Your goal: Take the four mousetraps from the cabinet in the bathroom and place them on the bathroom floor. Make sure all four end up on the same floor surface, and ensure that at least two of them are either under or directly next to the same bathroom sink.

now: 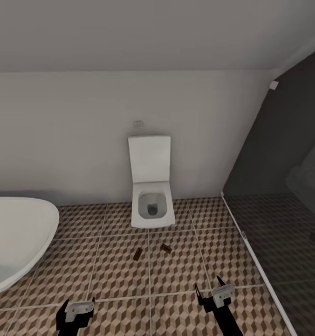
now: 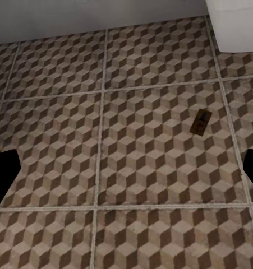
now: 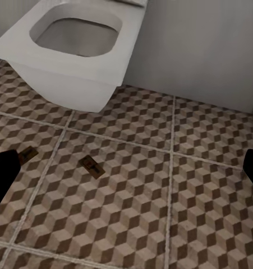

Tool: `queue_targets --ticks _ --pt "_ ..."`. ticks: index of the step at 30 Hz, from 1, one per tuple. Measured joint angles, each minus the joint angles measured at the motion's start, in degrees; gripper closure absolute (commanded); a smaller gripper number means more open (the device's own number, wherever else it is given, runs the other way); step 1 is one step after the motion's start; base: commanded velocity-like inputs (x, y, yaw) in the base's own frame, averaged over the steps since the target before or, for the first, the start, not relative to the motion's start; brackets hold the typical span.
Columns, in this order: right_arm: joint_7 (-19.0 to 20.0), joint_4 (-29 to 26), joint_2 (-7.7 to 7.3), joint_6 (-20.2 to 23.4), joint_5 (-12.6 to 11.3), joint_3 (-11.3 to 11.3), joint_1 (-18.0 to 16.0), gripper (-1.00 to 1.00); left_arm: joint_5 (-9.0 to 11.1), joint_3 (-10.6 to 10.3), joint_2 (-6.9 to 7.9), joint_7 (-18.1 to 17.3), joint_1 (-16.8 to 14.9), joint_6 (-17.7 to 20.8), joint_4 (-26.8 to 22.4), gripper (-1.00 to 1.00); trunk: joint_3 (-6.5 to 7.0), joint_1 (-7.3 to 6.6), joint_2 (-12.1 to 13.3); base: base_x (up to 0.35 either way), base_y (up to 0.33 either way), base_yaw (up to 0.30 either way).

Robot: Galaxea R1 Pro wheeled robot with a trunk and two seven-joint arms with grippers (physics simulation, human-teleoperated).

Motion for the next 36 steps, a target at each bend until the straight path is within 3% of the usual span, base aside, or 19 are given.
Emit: queue_targets --ticks 36 --pt "0.0 0.0 0.00 0.0 0.0 0.0 0.0 -1.00 0.0 0.0 0.00 0.0 0.0 0.2 0.0 -1.00 3.35 0.00 0.0 0.000 0.000 0.000"
